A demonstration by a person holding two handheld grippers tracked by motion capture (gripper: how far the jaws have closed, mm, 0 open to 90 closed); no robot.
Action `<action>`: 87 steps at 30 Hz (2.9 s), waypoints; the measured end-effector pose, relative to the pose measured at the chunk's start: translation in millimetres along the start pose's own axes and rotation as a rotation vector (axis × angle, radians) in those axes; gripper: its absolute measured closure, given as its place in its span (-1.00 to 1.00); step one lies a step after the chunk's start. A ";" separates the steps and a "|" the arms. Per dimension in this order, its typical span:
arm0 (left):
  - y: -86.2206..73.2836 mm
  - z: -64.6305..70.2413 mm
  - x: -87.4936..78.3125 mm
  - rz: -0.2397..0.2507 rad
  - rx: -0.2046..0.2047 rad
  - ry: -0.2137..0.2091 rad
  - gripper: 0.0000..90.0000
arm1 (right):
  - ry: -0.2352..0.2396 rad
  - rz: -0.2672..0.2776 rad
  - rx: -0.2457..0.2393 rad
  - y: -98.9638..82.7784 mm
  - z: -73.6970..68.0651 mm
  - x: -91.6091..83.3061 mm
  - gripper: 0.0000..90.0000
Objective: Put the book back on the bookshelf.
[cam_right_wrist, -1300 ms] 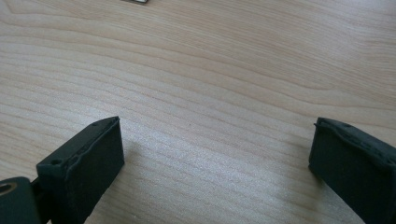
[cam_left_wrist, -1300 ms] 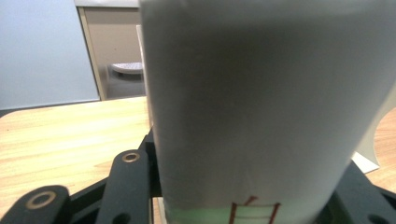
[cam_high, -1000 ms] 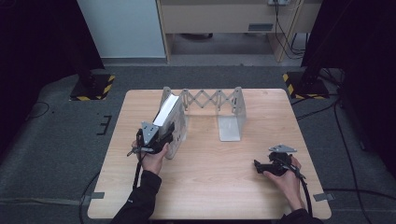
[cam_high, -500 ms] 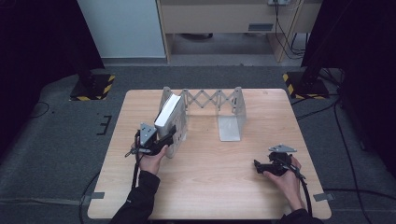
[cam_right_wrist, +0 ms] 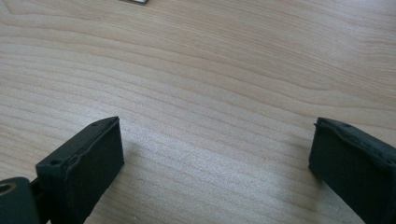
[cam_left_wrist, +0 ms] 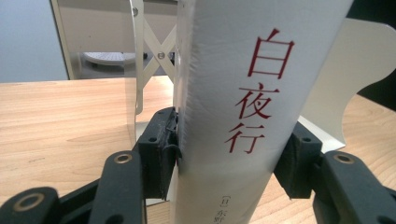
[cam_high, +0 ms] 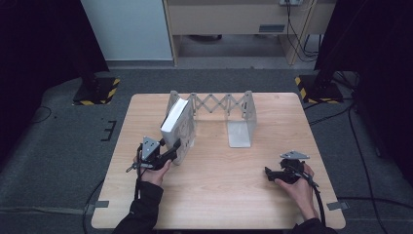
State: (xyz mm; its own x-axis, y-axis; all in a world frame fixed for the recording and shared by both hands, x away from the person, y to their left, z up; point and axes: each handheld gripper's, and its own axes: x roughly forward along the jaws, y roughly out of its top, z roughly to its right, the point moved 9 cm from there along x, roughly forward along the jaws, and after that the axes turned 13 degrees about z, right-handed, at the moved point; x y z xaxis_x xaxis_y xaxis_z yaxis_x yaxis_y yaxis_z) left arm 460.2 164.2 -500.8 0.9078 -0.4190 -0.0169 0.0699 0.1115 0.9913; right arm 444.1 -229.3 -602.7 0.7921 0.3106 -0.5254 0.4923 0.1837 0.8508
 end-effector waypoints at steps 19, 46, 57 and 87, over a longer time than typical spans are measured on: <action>0.3 7.5 18.2 0.008 0.014 0.078 0.07 | 0.000 0.001 -0.002 0.1 0.2 0.1 -0.93; -5.1 18.7 5.9 -0.056 -0.021 -0.014 0.03 | 0.000 0.000 0.000 0.0 0.0 0.0 -0.93; -6.5 27.6 21.5 -0.065 -0.032 -0.020 -0.04 | 0.004 0.000 -0.004 0.2 -0.2 0.3 -0.93; -4.4 15.6 57.2 -0.030 0.037 0.006 -0.05 | 0.003 0.001 -0.005 0.3 0.0 0.4 -0.93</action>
State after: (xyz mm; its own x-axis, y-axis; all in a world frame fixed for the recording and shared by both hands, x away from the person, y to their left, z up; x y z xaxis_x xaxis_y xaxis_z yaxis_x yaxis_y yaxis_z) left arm 505.3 125.7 -504.1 0.9079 -0.4165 -0.0470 0.0816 0.0657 0.9945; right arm 444.5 -229.1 -602.6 0.7915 0.3132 -0.5248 0.4899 0.1883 0.8512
